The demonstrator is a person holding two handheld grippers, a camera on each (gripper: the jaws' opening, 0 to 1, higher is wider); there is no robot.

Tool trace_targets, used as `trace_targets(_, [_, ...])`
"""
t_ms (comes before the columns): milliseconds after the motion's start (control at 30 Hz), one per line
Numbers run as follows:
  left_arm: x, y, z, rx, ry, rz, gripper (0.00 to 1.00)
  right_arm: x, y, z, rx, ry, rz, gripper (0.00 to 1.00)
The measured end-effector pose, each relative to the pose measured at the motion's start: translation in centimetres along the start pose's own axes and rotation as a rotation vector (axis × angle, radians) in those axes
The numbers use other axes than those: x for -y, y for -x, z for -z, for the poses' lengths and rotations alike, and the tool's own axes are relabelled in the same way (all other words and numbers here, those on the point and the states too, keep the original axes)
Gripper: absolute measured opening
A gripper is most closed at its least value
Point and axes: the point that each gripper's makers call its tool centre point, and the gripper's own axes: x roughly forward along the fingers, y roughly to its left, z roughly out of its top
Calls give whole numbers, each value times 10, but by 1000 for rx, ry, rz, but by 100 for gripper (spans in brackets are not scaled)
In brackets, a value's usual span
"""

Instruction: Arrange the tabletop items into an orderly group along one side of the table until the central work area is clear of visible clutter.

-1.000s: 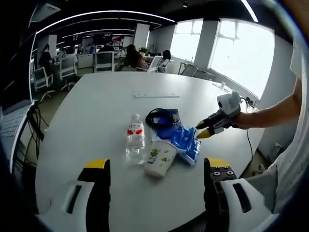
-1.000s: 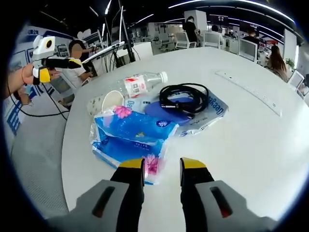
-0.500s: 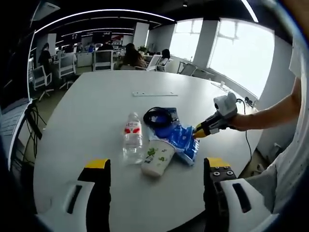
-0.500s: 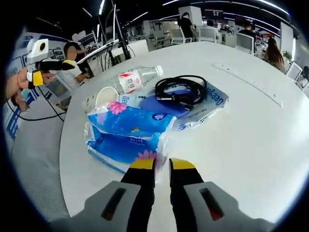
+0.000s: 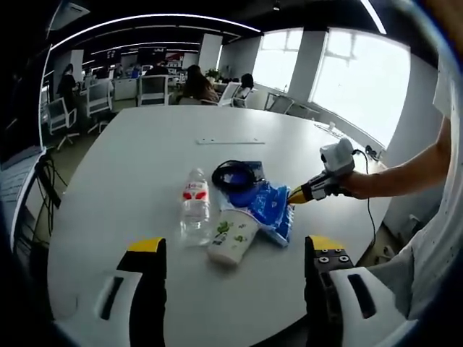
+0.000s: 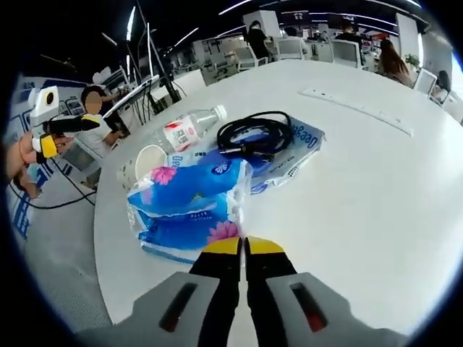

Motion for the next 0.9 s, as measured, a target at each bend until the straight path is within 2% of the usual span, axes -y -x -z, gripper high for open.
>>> trace_targets(500, [8,-3,-5,11,-14,14,79,-2,17,-5,38,-31,-6,0])
trace_targets(900, [16,-5,-14,26,-41,29,77,-2,41,-17,94,-41,18,0])
